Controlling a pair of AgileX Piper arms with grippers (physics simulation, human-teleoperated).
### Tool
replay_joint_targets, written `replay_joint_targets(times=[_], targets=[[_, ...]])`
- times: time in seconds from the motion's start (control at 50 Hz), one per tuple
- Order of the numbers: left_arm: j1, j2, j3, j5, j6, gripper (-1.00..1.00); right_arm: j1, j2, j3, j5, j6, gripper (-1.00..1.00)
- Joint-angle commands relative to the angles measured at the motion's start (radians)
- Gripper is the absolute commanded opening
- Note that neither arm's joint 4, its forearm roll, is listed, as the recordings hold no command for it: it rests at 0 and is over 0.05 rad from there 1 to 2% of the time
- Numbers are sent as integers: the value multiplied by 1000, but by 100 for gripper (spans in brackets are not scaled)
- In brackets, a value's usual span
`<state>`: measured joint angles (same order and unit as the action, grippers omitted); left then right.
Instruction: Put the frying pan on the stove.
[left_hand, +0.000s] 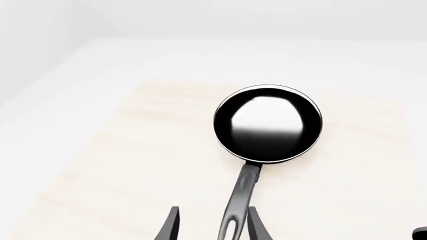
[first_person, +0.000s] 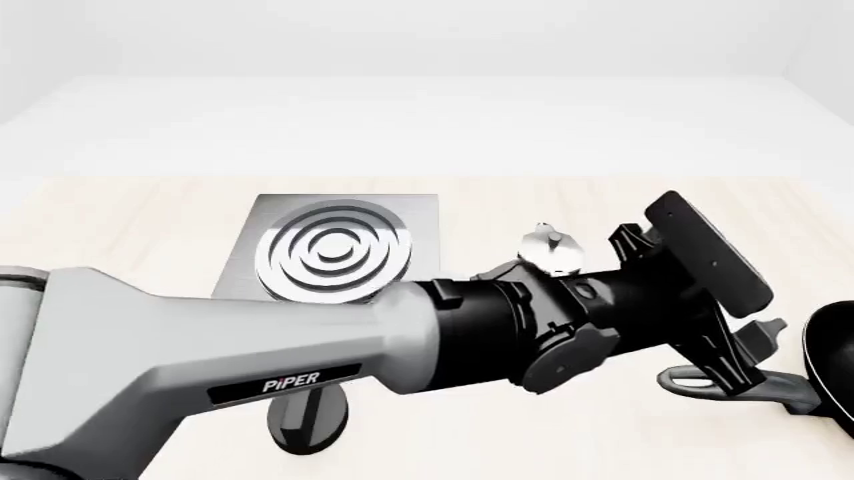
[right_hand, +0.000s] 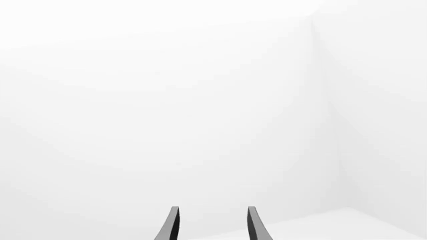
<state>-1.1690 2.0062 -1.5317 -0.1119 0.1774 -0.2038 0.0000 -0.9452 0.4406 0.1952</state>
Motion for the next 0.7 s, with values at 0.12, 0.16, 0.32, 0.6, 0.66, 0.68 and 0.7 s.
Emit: replay_joint_targets(times=[0.12,0.16,0.32,0.6,0.66,0.68,0.7], targets=[[3,80,-111,80,8,100,4,0,-20,9,1,100],[3,94,-131,94,9,100,5,0,-19,7,1,100],[5,131,-174,123,10,100,7,0,-57,41,4,100],[-6,183,-247,180,17,100,17,0,-197,178,3,100],[-8,194,-268,195,19,100,18,0,-206,185,3,100],[-8,199,-276,202,21,100,18,0,-207,187,3,100],[-10,200,-278,205,21,100,18,0,-210,189,3,100]])
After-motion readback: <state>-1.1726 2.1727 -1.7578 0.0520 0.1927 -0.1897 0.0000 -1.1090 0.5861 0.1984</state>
